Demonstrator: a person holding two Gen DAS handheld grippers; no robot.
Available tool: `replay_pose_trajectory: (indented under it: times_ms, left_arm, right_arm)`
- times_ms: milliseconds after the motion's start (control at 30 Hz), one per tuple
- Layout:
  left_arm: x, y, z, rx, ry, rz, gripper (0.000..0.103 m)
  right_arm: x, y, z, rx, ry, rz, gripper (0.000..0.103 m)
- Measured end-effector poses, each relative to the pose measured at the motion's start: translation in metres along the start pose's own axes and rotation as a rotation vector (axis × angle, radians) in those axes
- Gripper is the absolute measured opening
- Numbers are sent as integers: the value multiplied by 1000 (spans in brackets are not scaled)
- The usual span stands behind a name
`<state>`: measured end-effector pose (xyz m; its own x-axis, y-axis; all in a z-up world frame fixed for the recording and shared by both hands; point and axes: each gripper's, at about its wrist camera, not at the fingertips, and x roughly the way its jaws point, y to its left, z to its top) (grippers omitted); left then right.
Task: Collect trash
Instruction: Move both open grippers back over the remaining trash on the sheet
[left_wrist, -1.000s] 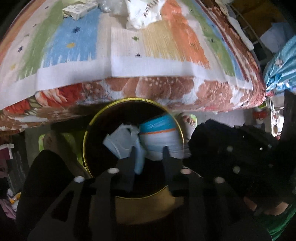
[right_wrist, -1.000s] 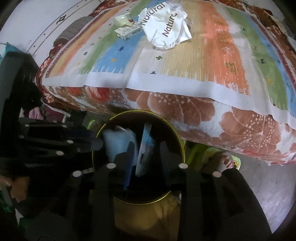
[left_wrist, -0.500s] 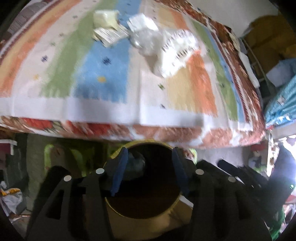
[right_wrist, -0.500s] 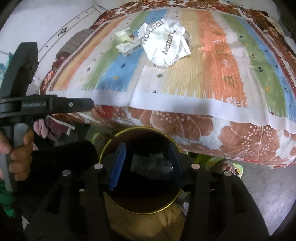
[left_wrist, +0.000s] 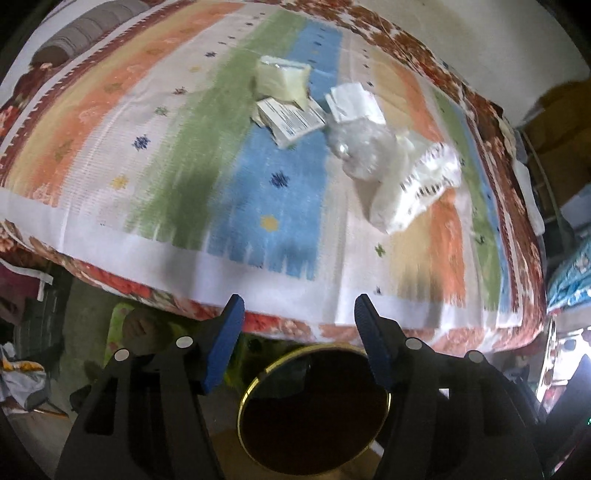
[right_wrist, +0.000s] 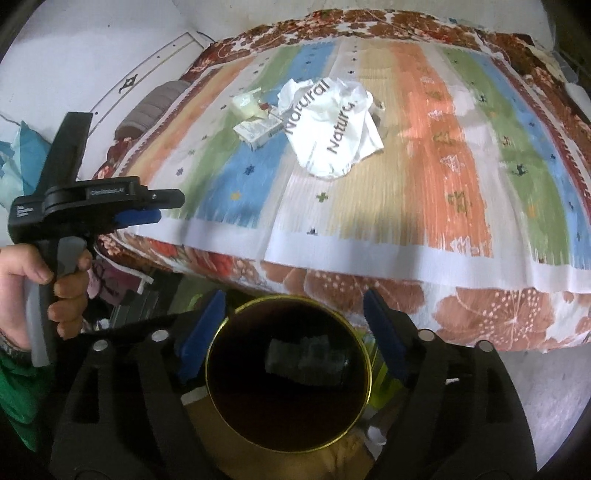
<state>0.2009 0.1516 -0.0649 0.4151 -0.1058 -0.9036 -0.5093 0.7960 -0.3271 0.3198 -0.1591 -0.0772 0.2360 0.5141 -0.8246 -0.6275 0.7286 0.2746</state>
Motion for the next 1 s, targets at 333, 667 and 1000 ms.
replay_pose_trajectory:
  times_ms: [333,667,1000]
  left_arm:
    - [-3,14,40,-72,-153,46,72]
    - [-2,24,78,-146,-278,28,96]
    - [5,48,127,-214,-337,86,97]
  right_arm:
    - [1,20,22,-129,-85,-44,81]
    - [18,25,53,-135,-148,-76,90]
    - [43,6,83,-78,-217,-98,91]
